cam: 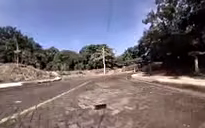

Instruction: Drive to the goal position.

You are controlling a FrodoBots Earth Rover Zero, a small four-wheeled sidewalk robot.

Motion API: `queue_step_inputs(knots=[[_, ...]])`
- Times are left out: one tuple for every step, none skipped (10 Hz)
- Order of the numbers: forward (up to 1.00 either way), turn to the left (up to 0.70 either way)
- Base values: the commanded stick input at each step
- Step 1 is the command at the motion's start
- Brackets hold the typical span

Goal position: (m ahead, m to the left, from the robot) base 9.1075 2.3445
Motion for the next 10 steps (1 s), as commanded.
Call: queue_step_inputs(knots=[[1.00,0.00],[1.00,0.00],[1.00,0.00],[1.00,0.00],[1.00,0.00],[1.00,0.00],[1.00,0.00],[1.00,0.00],[1.00,0.00],[1.00,0.00]])
